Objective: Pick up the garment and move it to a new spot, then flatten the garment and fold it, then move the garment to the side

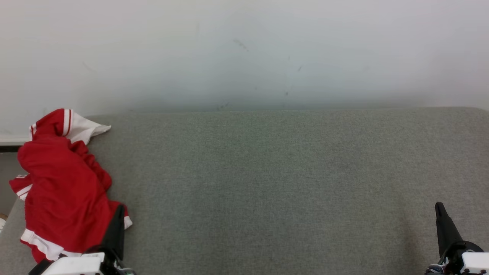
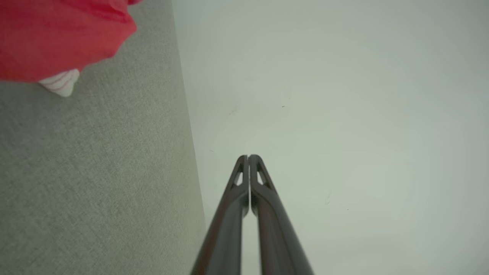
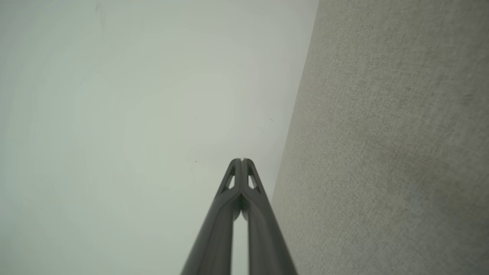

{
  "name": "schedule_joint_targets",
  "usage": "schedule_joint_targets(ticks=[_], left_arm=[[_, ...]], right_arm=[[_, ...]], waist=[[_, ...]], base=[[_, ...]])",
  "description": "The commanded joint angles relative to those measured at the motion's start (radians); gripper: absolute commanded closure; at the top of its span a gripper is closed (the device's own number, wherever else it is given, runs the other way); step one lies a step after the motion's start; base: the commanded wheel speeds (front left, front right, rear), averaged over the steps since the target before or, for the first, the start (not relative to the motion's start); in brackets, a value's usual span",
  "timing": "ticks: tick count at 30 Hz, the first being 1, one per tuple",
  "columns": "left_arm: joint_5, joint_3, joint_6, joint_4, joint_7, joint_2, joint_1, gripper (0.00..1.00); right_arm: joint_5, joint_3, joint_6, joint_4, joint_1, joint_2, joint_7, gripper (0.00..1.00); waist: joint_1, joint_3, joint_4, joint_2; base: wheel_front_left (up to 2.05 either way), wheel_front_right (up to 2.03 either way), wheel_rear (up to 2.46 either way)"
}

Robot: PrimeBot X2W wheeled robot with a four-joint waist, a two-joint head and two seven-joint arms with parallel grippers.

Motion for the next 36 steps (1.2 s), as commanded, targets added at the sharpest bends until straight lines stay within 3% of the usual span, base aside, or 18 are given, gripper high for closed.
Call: schedule_joint_targets(ticks=[1,36], left_arm=[[-0.015,0.002,-0.005,-0.003,0.003,0.007,-0.007,1.00],[-0.015,0.002,-0.005,-0.003,0.003,0.007,-0.008,1.00]], right_arm=[[-0.004,-0.002,-0.002,0.003,-0.013,-0.002,0.002,1.00],[-0.004,-0.002,-0.002,0.003,-0.013,-0.002,0.002,1.00]], waist=[[0.0000,0.000,0.000,0.0000],[0.0000,0.000,0.000,0.0000]], base=[[0.00,0.00,0.00],[0.00,0.00,0.00]])
